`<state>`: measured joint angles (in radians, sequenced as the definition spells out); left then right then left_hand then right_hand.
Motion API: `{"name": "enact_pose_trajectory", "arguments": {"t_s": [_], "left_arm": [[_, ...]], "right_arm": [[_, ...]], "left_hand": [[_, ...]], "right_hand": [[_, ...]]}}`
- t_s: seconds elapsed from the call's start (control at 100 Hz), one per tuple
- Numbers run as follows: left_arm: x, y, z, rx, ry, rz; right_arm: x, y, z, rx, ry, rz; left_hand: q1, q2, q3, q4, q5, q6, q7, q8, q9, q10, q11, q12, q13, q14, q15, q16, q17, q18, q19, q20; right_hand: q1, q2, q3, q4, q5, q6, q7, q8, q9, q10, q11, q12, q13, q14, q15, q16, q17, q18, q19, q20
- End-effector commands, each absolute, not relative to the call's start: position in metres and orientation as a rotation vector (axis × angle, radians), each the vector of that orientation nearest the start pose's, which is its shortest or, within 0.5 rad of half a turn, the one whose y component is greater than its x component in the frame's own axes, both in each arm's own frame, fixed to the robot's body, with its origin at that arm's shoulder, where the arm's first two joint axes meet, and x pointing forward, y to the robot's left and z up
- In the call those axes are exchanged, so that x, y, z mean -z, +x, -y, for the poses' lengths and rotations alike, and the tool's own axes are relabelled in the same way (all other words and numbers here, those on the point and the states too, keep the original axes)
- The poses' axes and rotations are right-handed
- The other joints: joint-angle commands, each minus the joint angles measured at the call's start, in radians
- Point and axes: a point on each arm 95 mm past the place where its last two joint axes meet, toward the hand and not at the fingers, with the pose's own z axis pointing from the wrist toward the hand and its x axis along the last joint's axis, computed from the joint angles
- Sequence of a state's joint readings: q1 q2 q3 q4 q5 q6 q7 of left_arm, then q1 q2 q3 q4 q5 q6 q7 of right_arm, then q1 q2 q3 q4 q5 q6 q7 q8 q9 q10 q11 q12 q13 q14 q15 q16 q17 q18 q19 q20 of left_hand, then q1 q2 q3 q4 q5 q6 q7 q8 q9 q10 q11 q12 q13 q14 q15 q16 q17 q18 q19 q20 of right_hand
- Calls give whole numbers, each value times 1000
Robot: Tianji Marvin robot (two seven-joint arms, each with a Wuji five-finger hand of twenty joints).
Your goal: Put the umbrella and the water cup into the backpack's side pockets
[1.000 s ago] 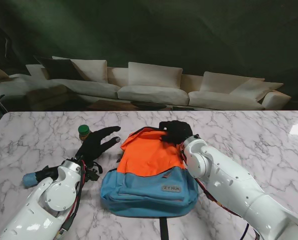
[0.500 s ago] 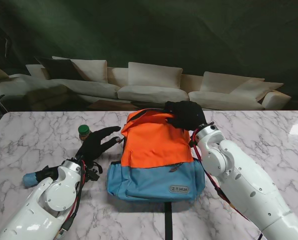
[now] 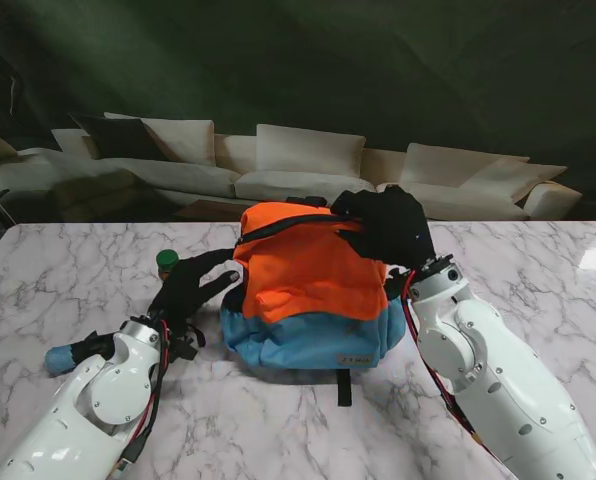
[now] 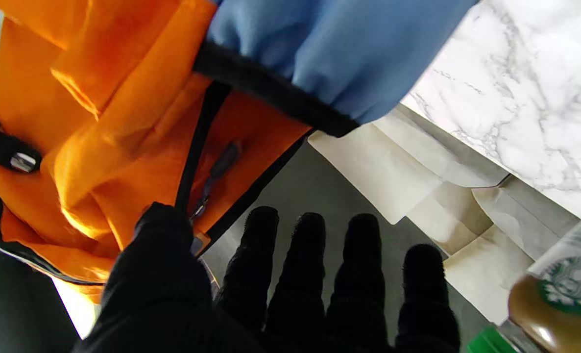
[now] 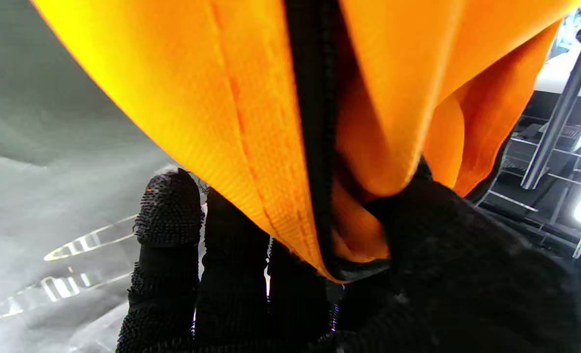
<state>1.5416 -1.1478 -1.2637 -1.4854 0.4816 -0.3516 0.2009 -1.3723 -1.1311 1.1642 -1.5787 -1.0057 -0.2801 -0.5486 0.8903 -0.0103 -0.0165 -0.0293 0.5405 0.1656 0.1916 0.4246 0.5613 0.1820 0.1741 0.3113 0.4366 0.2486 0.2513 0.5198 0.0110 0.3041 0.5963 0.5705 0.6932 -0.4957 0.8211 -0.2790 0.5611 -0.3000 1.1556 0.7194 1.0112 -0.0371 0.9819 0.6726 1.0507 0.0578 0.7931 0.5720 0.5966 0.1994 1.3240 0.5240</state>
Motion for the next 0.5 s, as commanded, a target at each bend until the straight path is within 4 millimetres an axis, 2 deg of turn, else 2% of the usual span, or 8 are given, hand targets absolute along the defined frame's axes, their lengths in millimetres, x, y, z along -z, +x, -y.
{"name": "enact_pose_trajectory", "arguments": {"t_s": [0.0,0.17,0.28,0.32,0.4,0.49], "left_arm": [[312,408,-6,2143,-1443,-1058],[306,402,-1,2177,-1414,-1077],[299,396,3,2207,-1375,-1097],[296,393,3,2213,-1364,-1110],[290,387,2,2206,-1357,-1173],[282,383,-1,2186,-1272,-1222]], "right_arm": [[228,418,-34,-2038,626,-1069],[257,404,-30,-2015,663,-1117],[266,399,-30,-2008,679,-1126],[268,398,-30,-2009,682,-1127],[272,398,-31,-2020,692,-1127],[274,397,-31,-2023,697,-1129]], "left_hand": [[18,37,-10,21,18,4,10,5,20,-14,15,12,16,-14,19,13,-4,-2,32,10],[16,37,-11,21,17,3,11,4,18,-15,13,11,14,-14,18,13,-5,0,32,9],[13,37,-12,21,11,-1,8,3,10,-13,8,8,10,-14,14,11,-5,1,32,8],[4,36,-14,20,-4,-9,-1,-1,-26,-10,-14,-4,-3,-18,1,2,-9,-1,19,0],[-41,31,-20,16,-138,-14,-67,-25,-236,19,-119,-70,-69,-22,-39,-24,-27,-15,-32,-28],[-116,4,-19,14,-270,12,-136,-53,-365,43,-179,-131,-121,-20,-70,-51,-30,-30,-79,-45]], "right_hand": [[120,102,85,53,-6,-151,29,25,10,-48,91,6,12,-57,-1,-15,-14,-37,-6,-5],[115,103,82,52,-10,-163,30,20,8,-58,91,-3,6,-62,-10,-19,-31,-32,-6,-4],[110,102,80,50,-11,-170,28,18,8,-64,89,-8,4,-65,-19,-24,-40,-26,-2,-2],[108,102,80,50,-12,-172,27,17,10,-65,88,-10,5,-66,-21,-25,-42,-25,-1,-1],[102,101,83,48,-13,-173,27,16,15,-65,86,-16,8,-67,-25,-28,-47,-21,2,0],[97,98,88,45,-14,-174,28,15,19,-67,86,-20,8,-70,-30,-31,-50,-20,5,0]]}}
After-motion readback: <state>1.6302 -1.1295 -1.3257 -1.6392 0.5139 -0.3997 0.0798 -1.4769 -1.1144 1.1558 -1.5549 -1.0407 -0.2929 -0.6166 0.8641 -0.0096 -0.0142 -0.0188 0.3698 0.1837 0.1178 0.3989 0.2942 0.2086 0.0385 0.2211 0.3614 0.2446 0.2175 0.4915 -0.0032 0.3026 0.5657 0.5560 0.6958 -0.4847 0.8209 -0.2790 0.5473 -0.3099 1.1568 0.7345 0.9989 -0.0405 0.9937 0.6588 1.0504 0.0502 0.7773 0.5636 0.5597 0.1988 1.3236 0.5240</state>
